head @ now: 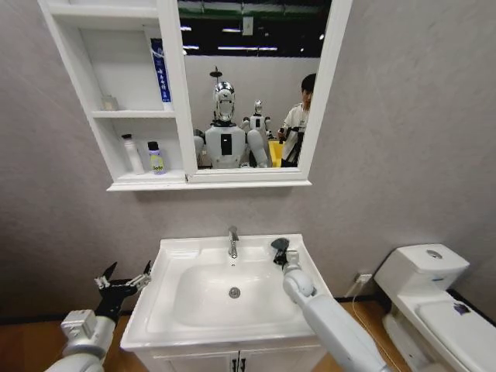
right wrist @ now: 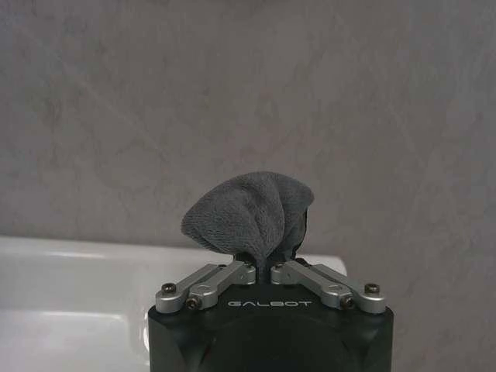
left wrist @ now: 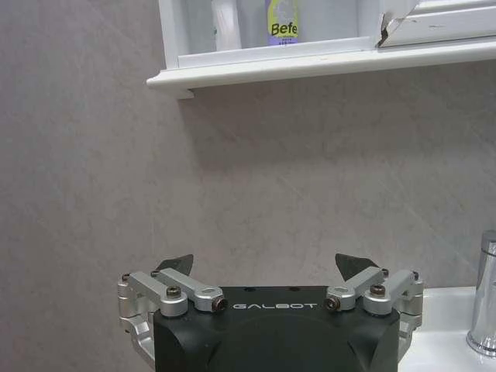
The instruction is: Move facial cleanser and shampoo from washbasin to cabinet, then wipe washbasin with towel.
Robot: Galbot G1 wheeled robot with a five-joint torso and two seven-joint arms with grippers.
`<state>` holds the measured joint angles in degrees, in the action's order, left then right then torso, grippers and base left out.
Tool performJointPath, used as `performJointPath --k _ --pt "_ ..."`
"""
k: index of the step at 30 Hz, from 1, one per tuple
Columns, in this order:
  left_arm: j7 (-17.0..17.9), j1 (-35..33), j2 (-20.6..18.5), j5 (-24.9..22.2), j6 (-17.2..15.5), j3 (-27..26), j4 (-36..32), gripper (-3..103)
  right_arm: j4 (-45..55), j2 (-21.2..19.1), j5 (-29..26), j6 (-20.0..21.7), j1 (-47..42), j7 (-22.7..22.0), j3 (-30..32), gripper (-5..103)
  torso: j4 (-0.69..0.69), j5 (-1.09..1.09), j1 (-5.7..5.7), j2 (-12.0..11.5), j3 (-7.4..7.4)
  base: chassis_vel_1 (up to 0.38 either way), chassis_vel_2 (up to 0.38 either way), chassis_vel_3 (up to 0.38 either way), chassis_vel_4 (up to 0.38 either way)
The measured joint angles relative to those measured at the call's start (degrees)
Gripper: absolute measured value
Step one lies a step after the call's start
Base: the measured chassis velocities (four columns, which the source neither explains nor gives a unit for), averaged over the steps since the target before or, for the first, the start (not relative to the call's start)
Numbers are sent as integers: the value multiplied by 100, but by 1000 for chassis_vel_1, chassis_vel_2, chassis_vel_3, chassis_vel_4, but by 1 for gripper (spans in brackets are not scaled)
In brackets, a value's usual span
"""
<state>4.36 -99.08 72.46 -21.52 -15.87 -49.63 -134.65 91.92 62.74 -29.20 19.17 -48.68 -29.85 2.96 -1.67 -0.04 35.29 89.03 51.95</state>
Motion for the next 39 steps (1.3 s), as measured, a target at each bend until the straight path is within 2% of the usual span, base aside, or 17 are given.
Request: performJointPath --k 6,11,13,15,17,18,20,21,24,25,28,31,32,34,36,37,39 --pt "0 0 0 0 0 0 0 100 126 -168 87 -54 -150 154 250 4 0 3 -1 0 0 0 0 0 0" --pt "0 0 0 0 0 0 -1 100 1 -170 -939 187 -190 276 440 4 1 4 -1 0 0 0 0 0 0" --pt "0 0 0 0 0 0 -1 100 -107 -145 -1160 248 -167 357 467 2 0 4 -1 0 0 0 0 0 0" --pt "0 0 0 0 -1 -1 -2 100 -236 -118 -1197 252 -129 408 474 7 1 4 -1 0 0 0 0 0 0" --pt "-1 0 0 0 -1 0 -2 100 -589 -11 -1069 221 -20 498 487 18 1 5 -1 0 0 0 0 0 0" --pt "-1 0 0 0 -1 0 -2 100 -589 -11 -1069 221 -20 498 487 18 1 5 -1 0 0 0 0 0 0" --pt "-2 0 0 0 -1 0 -2 100 -816 23 -1030 261 73 575 487 29 2 4 -1 0 0 0 0 0 0" --pt "-2 0 0 0 -1 0 -2 100 -816 23 -1030 261 73 575 487 29 2 4 -1 0 0 0 0 0 0" --pt "-1 0 0 0 -1 0 -2 100 -885 -16 -1110 375 142 675 457 45 1 4 -1 0 0 0 0 0 0" --pt "-1 0 0 0 -1 0 -2 100 -885 -16 -1110 375 142 675 457 45 1 4 -1 0 0 0 0 0 0" --pt "-2 0 0 0 -1 0 -2 100 -850 -147 -1062 402 143 848 429 61 1 3 -1 0 0 0 0 0 0" --pt "-1 0 0 0 -1 0 -2 100 -809 -229 -1035 409 108 903 441 67 2 4 -1 0 0 0 0 0 0" --pt "-1 0 0 0 -1 0 -2 100 -742 -329 -1013 417 50 977 468 78 1 4 -1 0 0 0 0 0 0" --pt "-1 0 0 0 -1 0 -2 100 -703 -370 -992 421 22 1014 482 78 0 3 -1 0 0 0 0 0 0" --pt "-1 0 0 0 -1 0 -2 100 -606 -443 -903 421 -59 1090 545 89 0 3 -2 0 0 0 0 0 0" --pt "-1 0 0 0 -1 0 -2 100 -606 -443 -903 421 -59 1090 545 89 0 3 -2 0 0 0 0 0 0" --pt "-1 0 0 0 -1 0 -2 100 -561 -473 -838 400 -136 1111 609 97 2 4 -2 0 0 0 0 0 0"
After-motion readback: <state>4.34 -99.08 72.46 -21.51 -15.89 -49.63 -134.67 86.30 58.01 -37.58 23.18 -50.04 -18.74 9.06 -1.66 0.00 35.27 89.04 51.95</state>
